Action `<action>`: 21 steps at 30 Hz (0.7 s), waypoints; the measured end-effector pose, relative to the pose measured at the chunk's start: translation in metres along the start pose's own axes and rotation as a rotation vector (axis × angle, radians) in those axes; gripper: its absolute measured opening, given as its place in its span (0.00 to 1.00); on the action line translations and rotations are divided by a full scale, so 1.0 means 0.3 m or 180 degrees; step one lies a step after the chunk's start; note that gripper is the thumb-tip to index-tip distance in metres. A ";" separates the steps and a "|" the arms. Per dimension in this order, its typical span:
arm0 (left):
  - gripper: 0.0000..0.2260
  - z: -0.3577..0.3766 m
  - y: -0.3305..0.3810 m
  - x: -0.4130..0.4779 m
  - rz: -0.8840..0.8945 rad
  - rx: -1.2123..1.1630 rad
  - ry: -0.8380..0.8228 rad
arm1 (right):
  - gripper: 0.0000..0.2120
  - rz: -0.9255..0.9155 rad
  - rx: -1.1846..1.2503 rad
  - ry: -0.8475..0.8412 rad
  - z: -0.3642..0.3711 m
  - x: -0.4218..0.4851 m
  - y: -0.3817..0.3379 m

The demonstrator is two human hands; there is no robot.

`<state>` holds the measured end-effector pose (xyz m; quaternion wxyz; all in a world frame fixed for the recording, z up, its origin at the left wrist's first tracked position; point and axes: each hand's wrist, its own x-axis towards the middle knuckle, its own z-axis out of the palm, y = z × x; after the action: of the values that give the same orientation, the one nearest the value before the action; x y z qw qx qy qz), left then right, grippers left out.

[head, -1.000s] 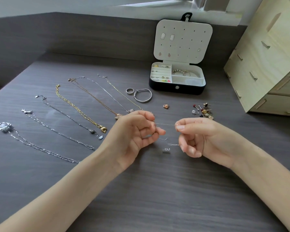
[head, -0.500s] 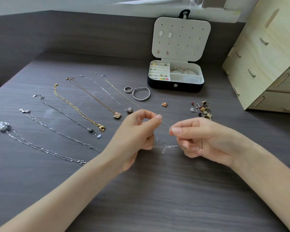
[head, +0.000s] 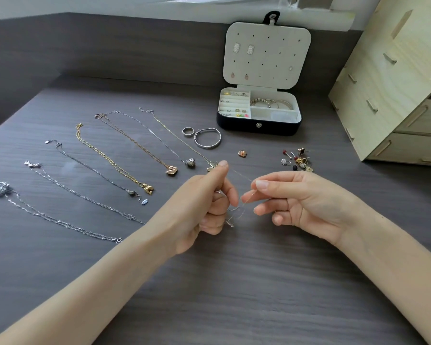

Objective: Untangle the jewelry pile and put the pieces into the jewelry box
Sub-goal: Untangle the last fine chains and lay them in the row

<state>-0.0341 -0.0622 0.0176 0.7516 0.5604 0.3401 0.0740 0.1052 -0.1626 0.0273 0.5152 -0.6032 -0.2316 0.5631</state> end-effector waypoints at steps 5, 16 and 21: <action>0.25 -0.008 0.009 0.002 -0.0227 -0.0021 -0.0089 | 0.09 -0.0012 0.0046 0.0117 0.006 -0.001 0.003; 0.29 -0.025 0.019 0.005 -0.0481 -0.0163 -0.0172 | 0.05 -0.0184 0.0564 0.0097 0.000 0.000 -0.003; 0.32 -0.038 0.020 0.005 -0.0525 -0.0346 -0.0213 | 0.06 -0.0173 0.0737 -0.0197 -0.012 -0.010 -0.010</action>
<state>-0.0380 -0.0502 0.0207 0.7953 0.4910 0.3553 0.0115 0.1086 -0.1652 0.0306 0.5891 -0.5155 -0.1971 0.5903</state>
